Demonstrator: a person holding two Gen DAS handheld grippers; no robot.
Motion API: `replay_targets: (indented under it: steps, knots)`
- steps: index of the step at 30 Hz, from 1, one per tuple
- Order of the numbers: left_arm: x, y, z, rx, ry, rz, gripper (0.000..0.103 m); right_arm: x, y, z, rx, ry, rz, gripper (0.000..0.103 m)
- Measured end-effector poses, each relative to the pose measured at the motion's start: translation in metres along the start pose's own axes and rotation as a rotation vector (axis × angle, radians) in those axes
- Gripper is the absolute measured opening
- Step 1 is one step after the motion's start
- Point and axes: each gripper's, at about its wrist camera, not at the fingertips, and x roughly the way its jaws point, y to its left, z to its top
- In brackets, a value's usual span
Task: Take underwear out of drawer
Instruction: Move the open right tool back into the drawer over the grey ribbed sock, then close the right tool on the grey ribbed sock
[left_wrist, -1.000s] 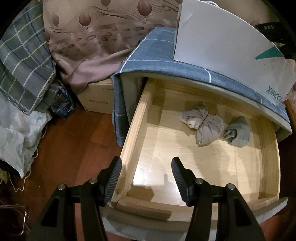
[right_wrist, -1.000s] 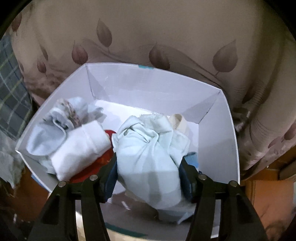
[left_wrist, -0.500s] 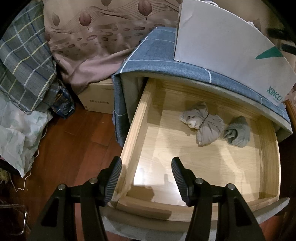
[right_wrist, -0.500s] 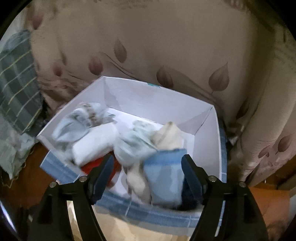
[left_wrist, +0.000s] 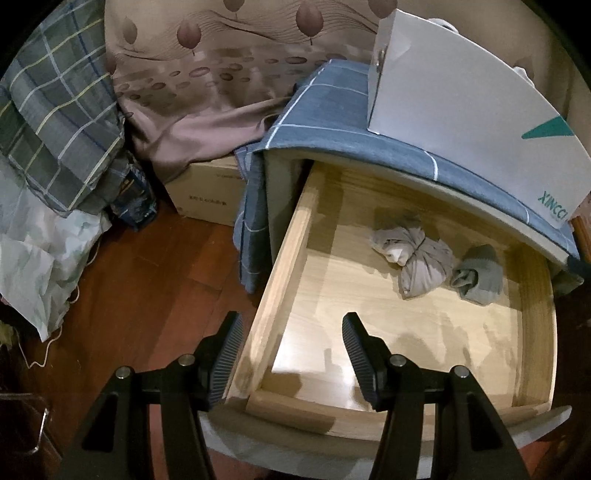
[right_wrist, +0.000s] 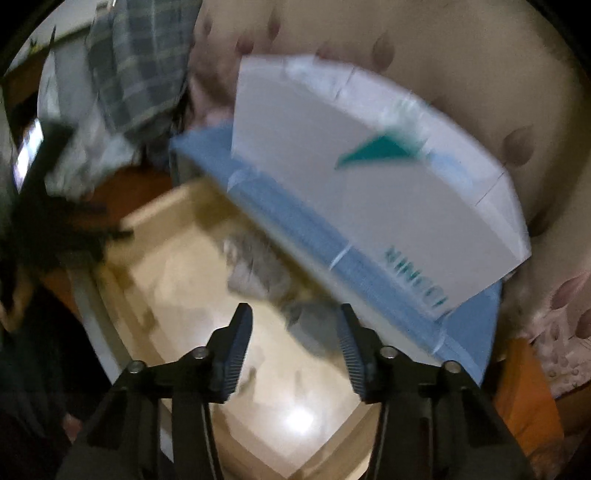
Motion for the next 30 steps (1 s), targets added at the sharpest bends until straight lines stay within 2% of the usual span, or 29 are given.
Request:
replay_targets:
  steps: [9,15,26,28,30]
  knots:
    - [0.005,0.009,0.002,-0.025,0.017,-0.029,0.057,0.085,0.012,-0.015,-0.099,0.132,-0.014,0.043]
    - [0.008,0.012,0.003,-0.047,0.024,-0.049,0.057,0.122,0.004,-0.018,-0.112,0.165,-0.048,0.043]
    - [0.010,0.011,0.005,-0.051,0.029,-0.058,0.057,0.161,0.001,-0.023,-0.184,0.174,-0.120,0.043]
    - [0.010,0.011,0.005,-0.052,0.030,-0.059,0.057,0.166,0.001,-0.023,-0.183,0.173,-0.130,0.040]
    - [0.010,0.011,0.005,-0.051,0.028,-0.058,0.057,0.167,0.000,-0.025,-0.179,0.172,-0.146,0.029]
